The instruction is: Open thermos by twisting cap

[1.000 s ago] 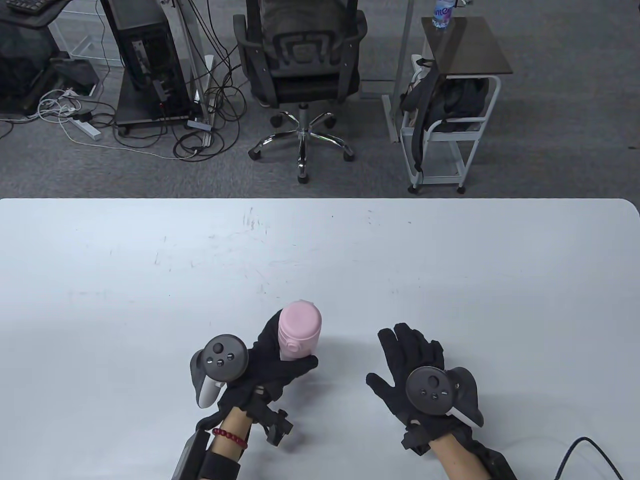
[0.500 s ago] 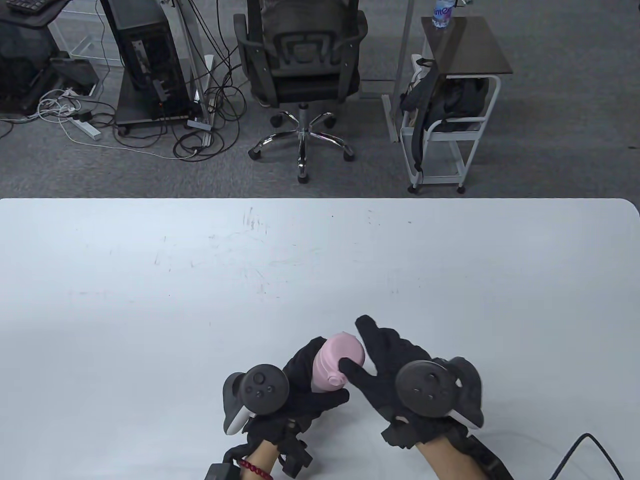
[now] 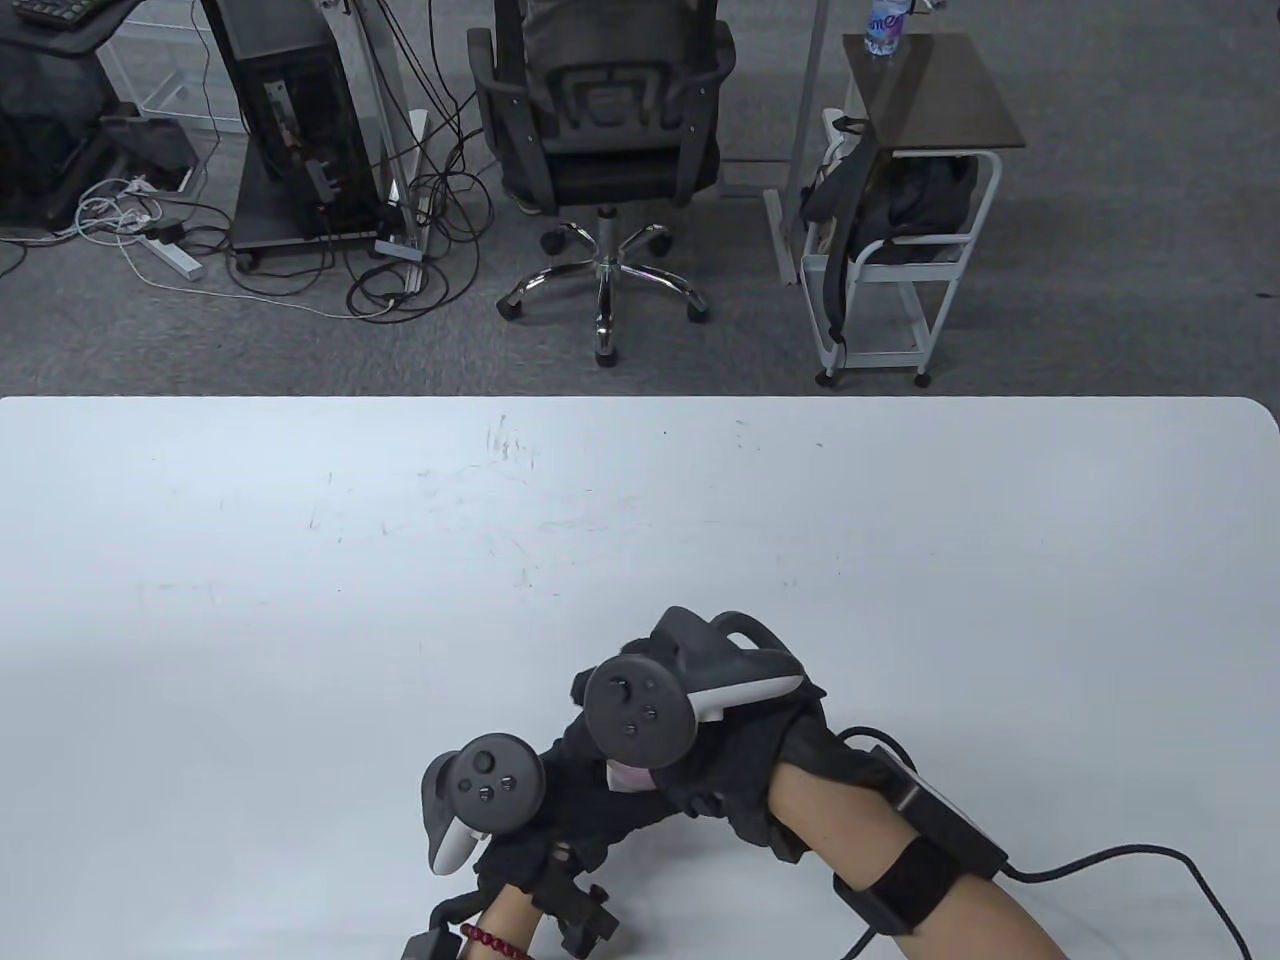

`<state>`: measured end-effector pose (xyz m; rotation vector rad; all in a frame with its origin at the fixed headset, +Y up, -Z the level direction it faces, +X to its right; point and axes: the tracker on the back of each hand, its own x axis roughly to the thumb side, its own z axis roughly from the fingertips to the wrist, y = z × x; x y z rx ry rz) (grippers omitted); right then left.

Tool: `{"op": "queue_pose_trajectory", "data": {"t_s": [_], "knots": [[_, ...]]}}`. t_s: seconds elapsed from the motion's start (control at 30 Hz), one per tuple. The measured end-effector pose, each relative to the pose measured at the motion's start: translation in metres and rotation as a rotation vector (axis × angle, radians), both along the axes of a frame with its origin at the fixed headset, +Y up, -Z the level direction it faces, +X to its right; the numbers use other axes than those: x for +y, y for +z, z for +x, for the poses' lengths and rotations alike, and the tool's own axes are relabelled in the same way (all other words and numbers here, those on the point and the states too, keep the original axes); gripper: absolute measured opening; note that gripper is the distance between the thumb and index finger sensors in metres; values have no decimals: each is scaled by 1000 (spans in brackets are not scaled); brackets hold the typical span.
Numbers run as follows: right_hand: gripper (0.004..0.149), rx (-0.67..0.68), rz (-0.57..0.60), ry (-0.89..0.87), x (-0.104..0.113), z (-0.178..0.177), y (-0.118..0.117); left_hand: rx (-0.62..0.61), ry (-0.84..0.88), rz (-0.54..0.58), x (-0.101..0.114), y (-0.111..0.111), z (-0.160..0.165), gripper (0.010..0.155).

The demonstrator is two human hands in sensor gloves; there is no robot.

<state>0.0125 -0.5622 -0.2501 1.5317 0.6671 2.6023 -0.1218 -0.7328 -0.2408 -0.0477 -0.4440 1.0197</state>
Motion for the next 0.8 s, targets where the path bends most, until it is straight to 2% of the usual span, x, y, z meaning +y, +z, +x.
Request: {"op": "queue_pose_trajectory", "data": {"t_s": [0.07,0.13,0.17,0.23,0.3,0.4,0.47,0.5,0.57,0.67,0.7,0.73,0.8], "knots": [[70,-18,-34,-30,4,8,0,8,4,14,2,1,0,102],[81,-89,-112,-50,11,15,-1,35,-22,24,2,1,-1,102],[84,-134,-95,-75,14,17,-1,30,-17,17,1,1,0,102],[86,-260,18,-100,19,18,-2,21,-13,5,1,1,1,102],[90,-371,164,-7,18,15,1,33,-39,22,1,2,2,102],[88,-406,244,103,10,6,4,29,-61,43,3,3,4,101],[78,-411,265,145,5,0,3,-6,-53,52,3,5,6,101],[76,-384,259,164,5,-1,2,14,-74,56,2,6,7,102],[71,-359,163,139,3,0,1,-11,-80,56,1,5,7,102],[65,-184,-42,85,5,4,1,-24,-81,50,0,5,7,103],[64,-135,-79,69,7,7,1,-14,-71,47,0,5,7,103],[66,-71,-105,9,8,11,0,-18,-47,37,1,4,6,102],[70,-48,-104,-83,11,18,-3,-27,-35,35,2,3,6,102]]}}
